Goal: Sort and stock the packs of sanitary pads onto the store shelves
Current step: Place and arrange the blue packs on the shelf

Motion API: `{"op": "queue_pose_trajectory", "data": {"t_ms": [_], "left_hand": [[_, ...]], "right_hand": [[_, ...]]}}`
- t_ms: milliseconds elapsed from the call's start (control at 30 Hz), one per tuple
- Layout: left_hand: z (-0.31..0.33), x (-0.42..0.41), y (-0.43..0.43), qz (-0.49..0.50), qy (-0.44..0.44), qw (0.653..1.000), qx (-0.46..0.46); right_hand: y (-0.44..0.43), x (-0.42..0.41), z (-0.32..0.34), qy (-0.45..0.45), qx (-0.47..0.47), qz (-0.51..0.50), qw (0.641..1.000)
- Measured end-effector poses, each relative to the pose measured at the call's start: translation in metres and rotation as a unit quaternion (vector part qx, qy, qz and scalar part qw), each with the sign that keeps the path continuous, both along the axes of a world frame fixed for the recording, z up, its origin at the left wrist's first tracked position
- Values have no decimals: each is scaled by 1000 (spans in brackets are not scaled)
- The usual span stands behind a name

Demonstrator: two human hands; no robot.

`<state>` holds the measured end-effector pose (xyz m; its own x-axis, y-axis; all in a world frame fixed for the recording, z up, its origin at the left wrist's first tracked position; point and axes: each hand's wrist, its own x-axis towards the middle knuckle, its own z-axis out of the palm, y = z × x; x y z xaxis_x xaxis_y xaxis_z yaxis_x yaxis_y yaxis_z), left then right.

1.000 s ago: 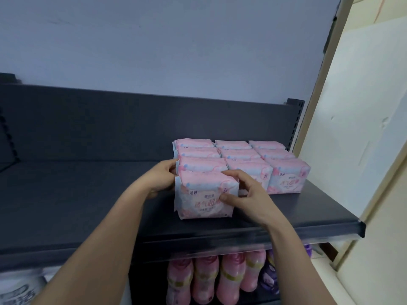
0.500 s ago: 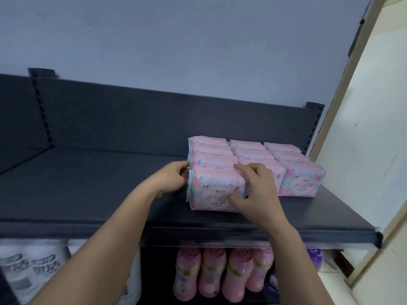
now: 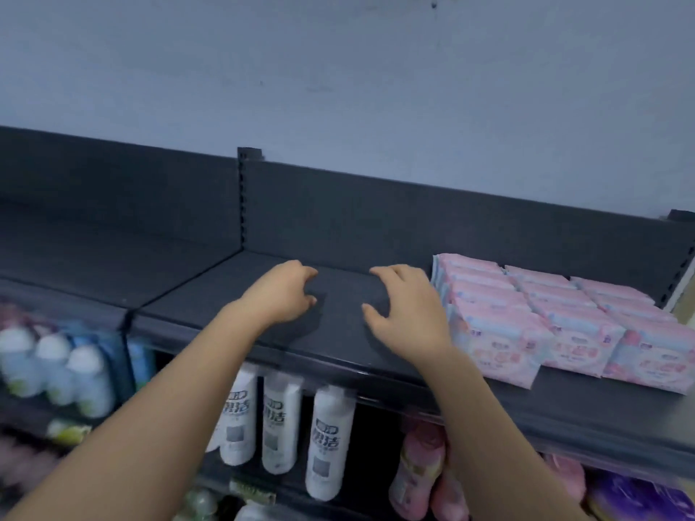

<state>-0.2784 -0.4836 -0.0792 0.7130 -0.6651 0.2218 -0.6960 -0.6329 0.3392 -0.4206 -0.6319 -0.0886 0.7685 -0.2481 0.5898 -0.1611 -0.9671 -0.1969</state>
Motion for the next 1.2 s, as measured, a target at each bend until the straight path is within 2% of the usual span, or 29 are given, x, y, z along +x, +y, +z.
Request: {"op": "queue_pose_trajectory", "data": {"t_ms": [200, 333, 467, 767, 1200], "left_hand": [[0, 32, 125, 118, -53, 990, 48], [-3, 48, 214, 188, -75, 977, 74], [-11, 62, 308, 248, -79, 960, 105], [-33, 69, 492, 363, -61, 910, 190], [-68, 67, 691, 502, 0, 842, 200]], "right_hand": [[91, 75, -4, 117, -1, 82, 990], [164, 120, -6, 135, 20, 139, 981], [244, 160, -12, 160, -2, 176, 971], [418, 225, -31, 216, -58, 249, 942], [634, 292, -59, 238, -121, 403, 875]]}}
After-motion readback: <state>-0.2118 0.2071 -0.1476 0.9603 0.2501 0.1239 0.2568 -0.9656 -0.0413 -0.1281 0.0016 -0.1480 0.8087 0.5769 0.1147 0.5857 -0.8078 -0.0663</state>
